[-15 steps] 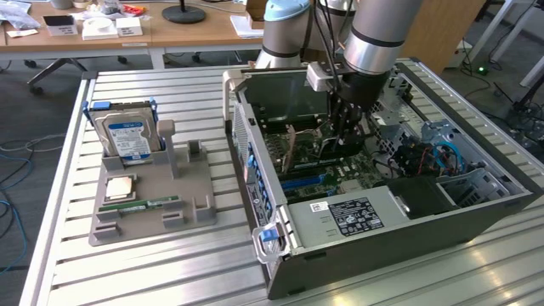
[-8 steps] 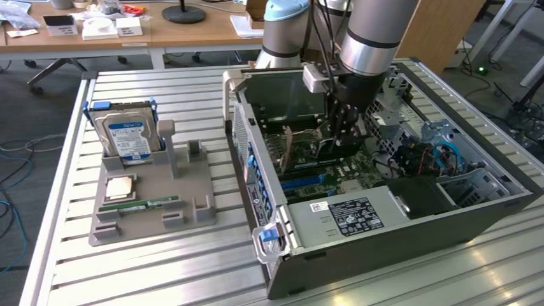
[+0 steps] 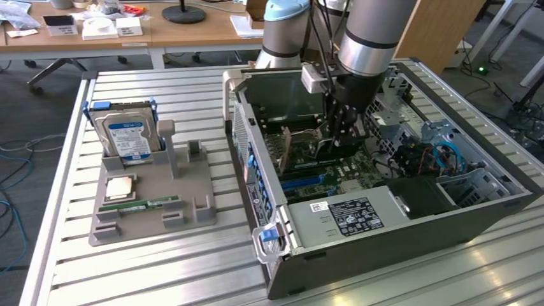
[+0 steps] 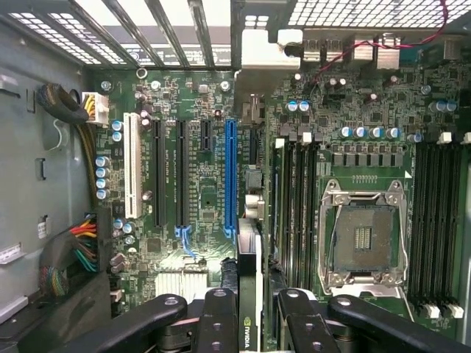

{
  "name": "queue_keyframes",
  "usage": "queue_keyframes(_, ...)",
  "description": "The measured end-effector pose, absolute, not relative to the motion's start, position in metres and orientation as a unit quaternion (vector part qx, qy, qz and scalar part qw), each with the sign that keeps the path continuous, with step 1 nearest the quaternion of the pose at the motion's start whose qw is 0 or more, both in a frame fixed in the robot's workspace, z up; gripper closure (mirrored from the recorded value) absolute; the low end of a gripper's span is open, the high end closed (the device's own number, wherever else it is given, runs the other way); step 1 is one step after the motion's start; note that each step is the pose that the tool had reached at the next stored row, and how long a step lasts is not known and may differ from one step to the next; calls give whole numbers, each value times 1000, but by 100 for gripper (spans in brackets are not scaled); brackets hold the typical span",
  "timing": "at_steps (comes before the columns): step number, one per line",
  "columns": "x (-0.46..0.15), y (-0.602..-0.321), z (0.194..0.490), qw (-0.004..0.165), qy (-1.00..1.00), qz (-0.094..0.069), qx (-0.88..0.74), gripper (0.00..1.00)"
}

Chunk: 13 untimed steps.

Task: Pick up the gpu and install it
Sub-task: 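Insert the gpu into the slot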

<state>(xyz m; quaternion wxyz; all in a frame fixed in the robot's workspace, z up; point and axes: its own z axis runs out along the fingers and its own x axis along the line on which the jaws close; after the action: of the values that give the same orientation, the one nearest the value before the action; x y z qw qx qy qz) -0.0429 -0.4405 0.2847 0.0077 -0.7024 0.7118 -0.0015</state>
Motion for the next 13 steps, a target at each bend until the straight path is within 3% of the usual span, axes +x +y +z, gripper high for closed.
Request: queue_keyframes(13,-49,-446,285,8,709,-2,-705,74)
